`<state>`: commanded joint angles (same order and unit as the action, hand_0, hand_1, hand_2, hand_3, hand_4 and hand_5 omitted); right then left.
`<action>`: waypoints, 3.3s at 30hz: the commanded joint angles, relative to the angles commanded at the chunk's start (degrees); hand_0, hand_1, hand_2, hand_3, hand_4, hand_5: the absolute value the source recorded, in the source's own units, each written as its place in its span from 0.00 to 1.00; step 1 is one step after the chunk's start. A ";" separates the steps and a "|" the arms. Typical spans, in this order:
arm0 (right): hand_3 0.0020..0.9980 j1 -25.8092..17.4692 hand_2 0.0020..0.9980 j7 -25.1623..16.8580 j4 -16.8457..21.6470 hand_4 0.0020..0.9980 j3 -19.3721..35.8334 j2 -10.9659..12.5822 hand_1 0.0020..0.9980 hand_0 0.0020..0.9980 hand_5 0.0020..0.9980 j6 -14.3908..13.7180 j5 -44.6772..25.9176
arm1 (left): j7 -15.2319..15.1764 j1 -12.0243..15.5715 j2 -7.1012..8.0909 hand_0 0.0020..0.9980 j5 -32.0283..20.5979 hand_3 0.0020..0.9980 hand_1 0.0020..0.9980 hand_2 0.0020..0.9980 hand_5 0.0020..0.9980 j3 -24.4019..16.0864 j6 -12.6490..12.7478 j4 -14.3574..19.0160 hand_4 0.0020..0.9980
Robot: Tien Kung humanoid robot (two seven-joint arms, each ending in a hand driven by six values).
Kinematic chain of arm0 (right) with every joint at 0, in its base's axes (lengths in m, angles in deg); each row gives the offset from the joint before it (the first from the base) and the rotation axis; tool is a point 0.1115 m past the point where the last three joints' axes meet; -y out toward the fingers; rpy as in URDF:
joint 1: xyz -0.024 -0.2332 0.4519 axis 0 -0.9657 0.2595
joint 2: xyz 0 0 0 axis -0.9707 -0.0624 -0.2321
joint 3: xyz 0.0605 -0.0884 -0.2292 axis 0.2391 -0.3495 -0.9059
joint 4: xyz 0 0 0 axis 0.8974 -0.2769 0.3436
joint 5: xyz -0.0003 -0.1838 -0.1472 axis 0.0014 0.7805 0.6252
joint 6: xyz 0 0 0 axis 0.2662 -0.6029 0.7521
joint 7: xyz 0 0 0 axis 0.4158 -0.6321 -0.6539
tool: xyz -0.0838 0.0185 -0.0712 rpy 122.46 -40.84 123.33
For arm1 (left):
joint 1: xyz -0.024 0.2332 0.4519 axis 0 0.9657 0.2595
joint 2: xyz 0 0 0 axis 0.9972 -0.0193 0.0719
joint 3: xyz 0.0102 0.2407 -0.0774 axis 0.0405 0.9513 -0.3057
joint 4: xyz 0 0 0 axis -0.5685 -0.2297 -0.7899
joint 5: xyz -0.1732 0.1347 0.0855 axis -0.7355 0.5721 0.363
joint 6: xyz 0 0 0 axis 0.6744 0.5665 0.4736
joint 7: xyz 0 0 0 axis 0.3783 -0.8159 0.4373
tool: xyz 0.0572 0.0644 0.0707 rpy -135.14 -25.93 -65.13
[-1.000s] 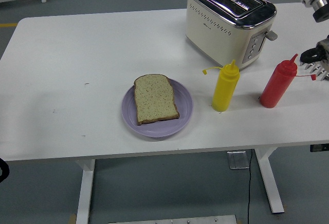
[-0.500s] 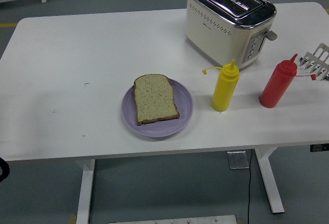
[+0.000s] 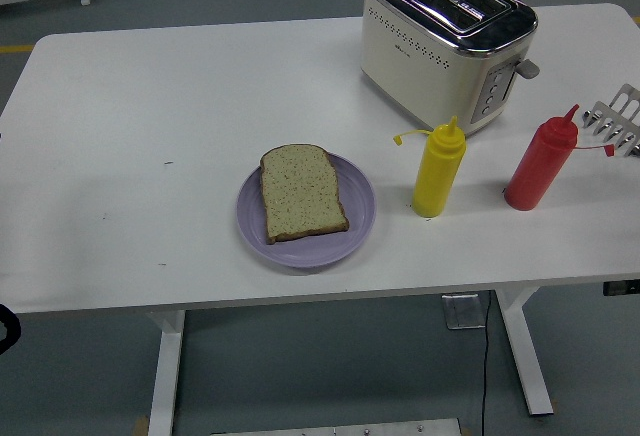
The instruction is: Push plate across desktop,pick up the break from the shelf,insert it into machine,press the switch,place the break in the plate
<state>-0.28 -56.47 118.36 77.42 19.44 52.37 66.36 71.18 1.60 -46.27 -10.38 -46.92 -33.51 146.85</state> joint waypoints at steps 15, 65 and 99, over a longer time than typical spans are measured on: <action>0.77 -4.83 0.79 1.15 -0.64 0.47 1.75 -3.15 0.78 0.82 0.55 1.87 -0.36 | 0.02 0.26 0.11 0.84 -0.05 0.80 0.88 0.94 1.00 0.81 -0.01 -0.17 0.63; 0.74 -5.71 0.76 2.52 0.70 0.48 5.42 -3.39 0.77 0.81 0.56 3.75 -2.55 | 0.19 -0.81 0.17 0.84 0.26 0.80 0.88 0.93 1.00 0.82 -0.07 0.07 0.63; 0.73 -5.49 0.76 2.48 0.88 0.48 5.94 -3.08 0.77 0.81 0.56 3.80 -3.25 | 0.44 -1.01 0.04 0.84 0.54 0.80 0.88 0.94 1.00 0.85 -0.37 0.27 0.63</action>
<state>-5.77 -53.99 119.24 83.35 16.36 56.18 63.11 71.62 0.59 -46.22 -9.84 -46.07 -33.89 147.12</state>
